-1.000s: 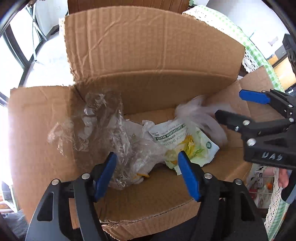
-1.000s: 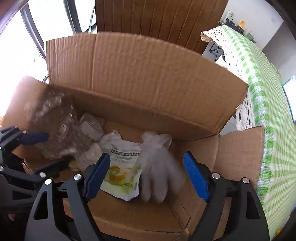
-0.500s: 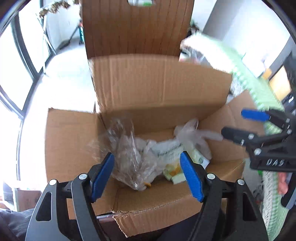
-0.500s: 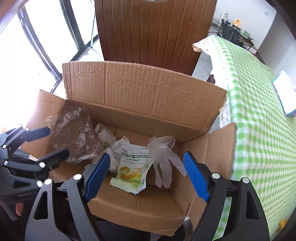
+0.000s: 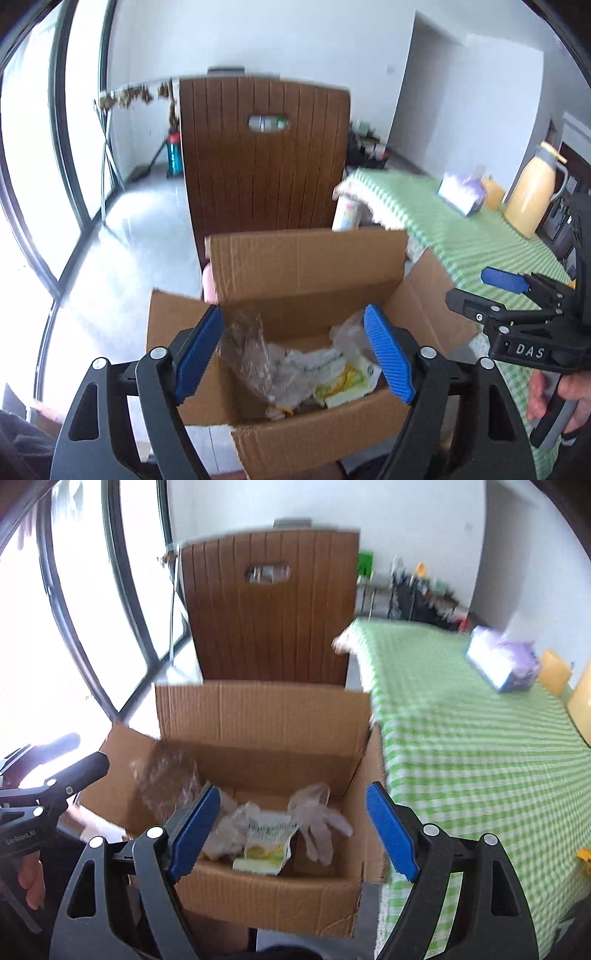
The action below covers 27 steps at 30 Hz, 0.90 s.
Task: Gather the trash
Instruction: 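Move both open tools back over the table, then grasp the white tissue with the left tool while the right tool grasps the clear plastic bottle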
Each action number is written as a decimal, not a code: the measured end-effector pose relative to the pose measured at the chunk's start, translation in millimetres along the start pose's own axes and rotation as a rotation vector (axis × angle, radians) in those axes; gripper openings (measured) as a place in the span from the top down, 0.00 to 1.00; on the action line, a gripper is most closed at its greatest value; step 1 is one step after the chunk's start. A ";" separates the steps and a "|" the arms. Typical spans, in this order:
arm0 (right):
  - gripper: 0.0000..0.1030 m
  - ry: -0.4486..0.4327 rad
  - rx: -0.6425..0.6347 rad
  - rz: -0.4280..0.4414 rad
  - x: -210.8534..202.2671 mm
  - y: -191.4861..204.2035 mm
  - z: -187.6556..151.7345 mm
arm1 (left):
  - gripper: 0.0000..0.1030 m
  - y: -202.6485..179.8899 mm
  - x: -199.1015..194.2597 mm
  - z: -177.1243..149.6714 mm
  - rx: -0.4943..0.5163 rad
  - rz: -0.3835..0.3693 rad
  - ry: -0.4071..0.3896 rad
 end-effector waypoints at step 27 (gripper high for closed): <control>0.19 -0.503 0.486 -0.580 -312.3 -216.3 -149.3 | 0.07 -243.5 -102.9 10.9 0.319 -0.399 -0.278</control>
Point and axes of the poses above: each gripper's, at about its wrist camera, not at the fingertips, and x roughly the way its jaws point, y to its left, z to its top, the point moved 6 cm from there along x, roughly the way its jaws point, and after that the axes turned 10 degrees about x, right-handed, at the moved point
